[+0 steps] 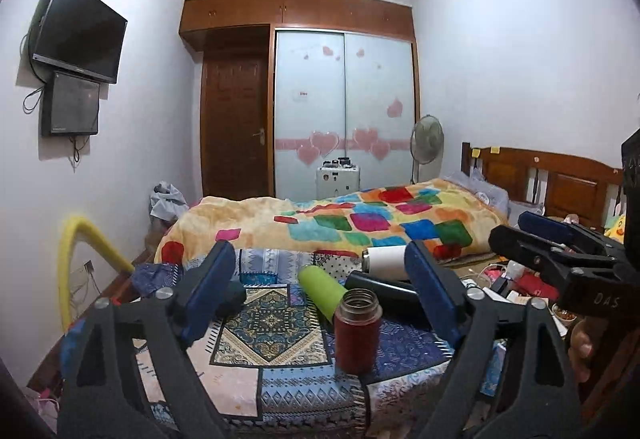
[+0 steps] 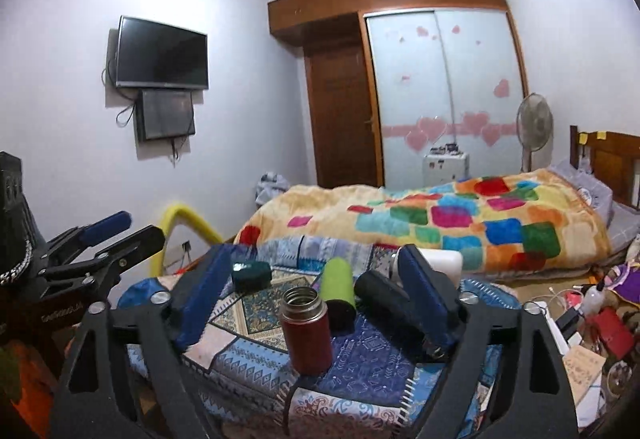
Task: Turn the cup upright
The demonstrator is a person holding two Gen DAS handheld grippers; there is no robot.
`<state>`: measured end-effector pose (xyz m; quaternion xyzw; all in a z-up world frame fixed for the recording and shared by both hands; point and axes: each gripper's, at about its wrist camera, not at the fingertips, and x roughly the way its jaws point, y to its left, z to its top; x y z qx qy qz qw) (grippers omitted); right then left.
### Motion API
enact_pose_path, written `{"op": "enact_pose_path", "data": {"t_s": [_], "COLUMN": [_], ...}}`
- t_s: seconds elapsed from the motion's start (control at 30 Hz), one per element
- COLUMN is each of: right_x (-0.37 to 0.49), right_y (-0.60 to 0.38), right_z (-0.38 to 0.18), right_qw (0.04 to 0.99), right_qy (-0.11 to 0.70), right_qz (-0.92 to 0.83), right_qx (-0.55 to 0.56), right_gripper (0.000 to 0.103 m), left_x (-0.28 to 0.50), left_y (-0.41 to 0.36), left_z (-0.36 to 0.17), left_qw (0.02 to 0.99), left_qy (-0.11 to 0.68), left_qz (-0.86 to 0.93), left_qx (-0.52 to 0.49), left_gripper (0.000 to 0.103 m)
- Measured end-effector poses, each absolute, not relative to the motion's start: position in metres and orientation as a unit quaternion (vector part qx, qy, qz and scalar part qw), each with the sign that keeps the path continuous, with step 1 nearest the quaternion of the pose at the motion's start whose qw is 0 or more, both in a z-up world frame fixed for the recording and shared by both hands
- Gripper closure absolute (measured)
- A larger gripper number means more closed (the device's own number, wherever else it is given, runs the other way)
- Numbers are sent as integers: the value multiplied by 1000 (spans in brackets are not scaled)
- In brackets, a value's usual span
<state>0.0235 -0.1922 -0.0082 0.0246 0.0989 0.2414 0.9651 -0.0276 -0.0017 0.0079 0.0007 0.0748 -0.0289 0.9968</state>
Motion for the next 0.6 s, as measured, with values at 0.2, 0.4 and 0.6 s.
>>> {"op": "enact_pose_path", "data": {"t_s": [0.2, 0.4, 0.6], "right_x": [18, 3, 1], "right_y": [-192, -195, -196], "right_z": [-13, -14, -13], "right_qw": [969, 975, 975], "right_qy": [92, 80, 76], "right_qz": [225, 206, 205], "right_qx": [31, 25, 28], "right_gripper": [0, 0, 0], "left_x": [-44, -49, -51], "left_y": [-6, -9, -7], "left_z": [7, 5, 5], "left_qw": [998, 998, 999], "left_qy": [63, 58, 54], "left_qz": [-13, -2, 1], "left_qx": [-1, 6, 4], "left_gripper": [1, 0, 0]}}
